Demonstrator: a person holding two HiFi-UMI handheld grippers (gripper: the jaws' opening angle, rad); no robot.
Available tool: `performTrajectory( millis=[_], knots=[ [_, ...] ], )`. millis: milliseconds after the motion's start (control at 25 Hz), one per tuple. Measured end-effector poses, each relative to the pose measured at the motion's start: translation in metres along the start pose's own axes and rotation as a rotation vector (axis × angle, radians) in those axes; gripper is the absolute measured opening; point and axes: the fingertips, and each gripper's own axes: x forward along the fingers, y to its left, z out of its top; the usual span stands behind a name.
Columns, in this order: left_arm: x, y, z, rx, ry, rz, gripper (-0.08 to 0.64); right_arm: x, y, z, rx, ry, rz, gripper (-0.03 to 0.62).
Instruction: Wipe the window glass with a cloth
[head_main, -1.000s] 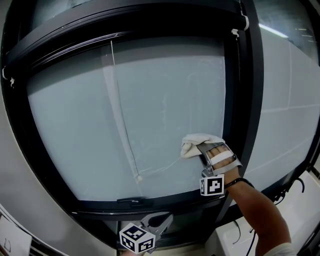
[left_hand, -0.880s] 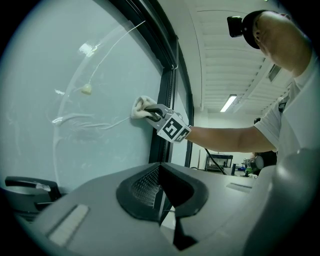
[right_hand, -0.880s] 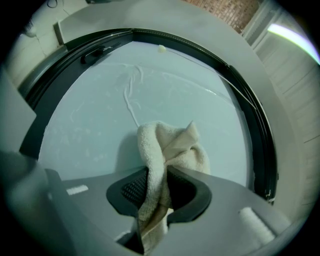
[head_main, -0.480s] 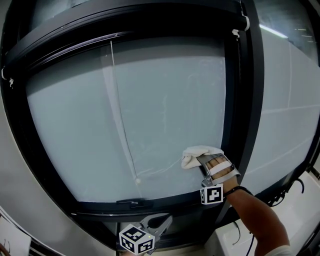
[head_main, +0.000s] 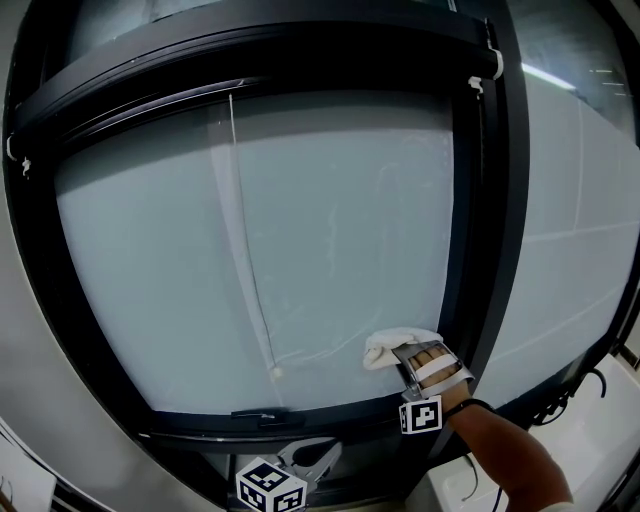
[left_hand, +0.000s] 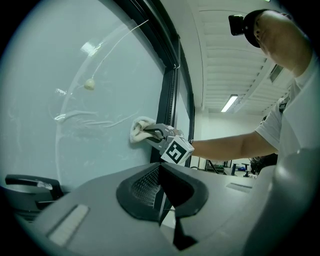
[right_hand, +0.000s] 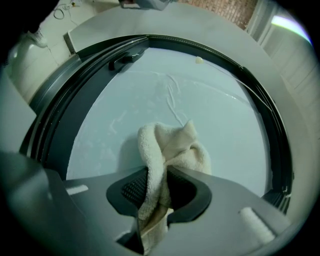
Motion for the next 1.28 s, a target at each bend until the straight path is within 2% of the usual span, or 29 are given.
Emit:
performTrajectory(
  millis=[160,320,520,800,1040,1280],
  knots=[
    [0.001,0.000,0.000,0.003,0.002,-0.005,0.017,0.001,0.011,-0.001,-0.013,0.011,0.006,0.089],
    [0.002,0.002,-0.002,-0.001,0.000,-0.009,0.017,0.002,0.011,-0.002,0.014,0.010,0.023,0.091],
    [0.000,0.002,-0.006,-0.017,0.003,-0.006,0.017,-0.001,0.010,0.002,0.092,0.002,0.104,0.091],
    [-0.001,0.005,0.006,-0.007,-0.017,-0.005,0.017,0.004,0.005,0.000,0.061,0.044,0.247,0.091],
    [0.000,0.003,0.010,-0.001,-0.019,-0.011,0.017,-0.001,0.006,-0.004,0.055,0.020,0.381,0.091],
    [-0.006,0.010,0.024,0.023,-0.043,0.002,0.017,-0.025,-0.027,0.013,0.172,-0.068,0.426,0.091]
  ],
)
